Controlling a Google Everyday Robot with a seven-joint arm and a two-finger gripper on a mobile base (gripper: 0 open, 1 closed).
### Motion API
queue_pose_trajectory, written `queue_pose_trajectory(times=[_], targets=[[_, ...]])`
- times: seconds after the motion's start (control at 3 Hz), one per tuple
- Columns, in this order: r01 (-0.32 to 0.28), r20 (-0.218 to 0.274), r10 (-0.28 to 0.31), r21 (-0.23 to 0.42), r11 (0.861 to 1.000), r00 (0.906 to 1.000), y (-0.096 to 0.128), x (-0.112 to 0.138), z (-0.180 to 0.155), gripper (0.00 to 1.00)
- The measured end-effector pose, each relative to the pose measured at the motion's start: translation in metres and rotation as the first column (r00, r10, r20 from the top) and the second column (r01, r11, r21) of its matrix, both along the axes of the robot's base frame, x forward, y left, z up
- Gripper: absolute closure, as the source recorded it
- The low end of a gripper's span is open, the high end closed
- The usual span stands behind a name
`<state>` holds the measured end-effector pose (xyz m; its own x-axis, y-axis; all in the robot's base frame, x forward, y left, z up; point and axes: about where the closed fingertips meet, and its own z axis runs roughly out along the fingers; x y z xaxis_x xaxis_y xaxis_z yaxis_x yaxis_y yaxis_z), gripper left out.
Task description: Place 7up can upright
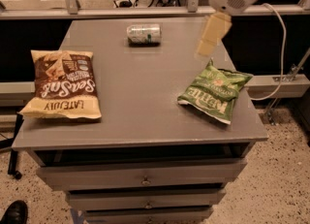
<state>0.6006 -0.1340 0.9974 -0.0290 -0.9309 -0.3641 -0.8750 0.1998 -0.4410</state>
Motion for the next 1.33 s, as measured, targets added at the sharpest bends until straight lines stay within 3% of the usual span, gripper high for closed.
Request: queue_pose_trajectory(times=[0.33, 0.67, 1.33], targets=[[-0.057, 0.076, 0.051, 0.070, 0.996, 0.9958, 0.053, 0.107, -0.012, 0.00], [-0.055, 0.076, 0.045, 0.130, 0.990, 0.9961, 0.082, 0.165, -0.031, 0.00], [-0.034, 0.011, 0.032, 0.134, 0.990, 0.9994, 0.139, 0.210, -0.073, 0.00]])
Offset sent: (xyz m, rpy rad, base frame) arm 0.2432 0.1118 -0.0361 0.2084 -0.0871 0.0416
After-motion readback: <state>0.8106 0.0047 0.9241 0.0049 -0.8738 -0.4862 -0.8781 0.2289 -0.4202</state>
